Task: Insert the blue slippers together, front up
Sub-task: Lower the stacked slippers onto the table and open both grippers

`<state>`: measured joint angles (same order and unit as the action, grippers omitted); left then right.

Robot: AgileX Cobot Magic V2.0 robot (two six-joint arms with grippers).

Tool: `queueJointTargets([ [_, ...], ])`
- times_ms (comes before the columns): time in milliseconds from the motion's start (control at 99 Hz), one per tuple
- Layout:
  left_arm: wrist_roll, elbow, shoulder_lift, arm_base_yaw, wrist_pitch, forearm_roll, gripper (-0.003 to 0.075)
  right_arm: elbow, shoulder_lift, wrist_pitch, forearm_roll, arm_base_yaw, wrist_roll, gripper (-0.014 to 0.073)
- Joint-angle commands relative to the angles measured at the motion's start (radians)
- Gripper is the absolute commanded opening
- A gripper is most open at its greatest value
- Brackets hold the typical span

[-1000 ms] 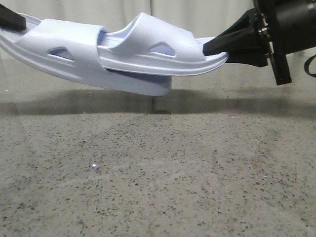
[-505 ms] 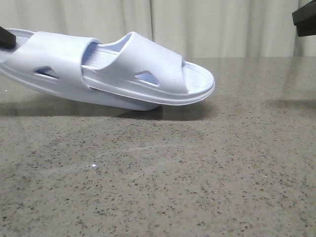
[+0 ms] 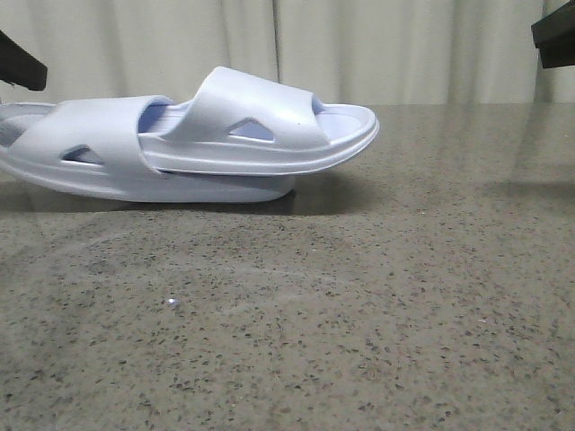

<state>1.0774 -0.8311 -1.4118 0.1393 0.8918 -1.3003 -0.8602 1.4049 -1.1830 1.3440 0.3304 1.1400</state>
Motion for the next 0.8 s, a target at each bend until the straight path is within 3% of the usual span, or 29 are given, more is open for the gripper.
queueJointTargets([
  [0,0.005,-0.053,0.027,0.016,0.045,-0.011,0.0482,-0.03,-0.033,-0.115,0.031,0.008,0.007,0.0088],
  [384,0.005,-0.169,0.124,0.112,0.25,0.042,0.0461,-0.03,-0.057,-0.102,0.025,0.008,0.007,0.0057],
  [475,0.005,-0.177,0.162,0.112,0.255,0.044,0.0332,-0.03,-0.084,-0.092,0.027,0.008,0.007,-0.0027],
  [596,0.009,-0.177,0.227,0.11,0.222,0.041,0.0013,-0.03,-0.136,-0.065,0.029,0.008,0.007,-0.0088],
  [697,0.029,-0.175,0.293,0.105,0.151,0.033,0.0015,-0.015,-0.19,-0.022,0.059,-0.007,0.007,-0.0088],
  [788,0.052,-0.149,0.378,0.067,0.0,0.033,0.0015,0.028,-0.257,0.074,0.096,-0.05,0.03,-0.0087],
])
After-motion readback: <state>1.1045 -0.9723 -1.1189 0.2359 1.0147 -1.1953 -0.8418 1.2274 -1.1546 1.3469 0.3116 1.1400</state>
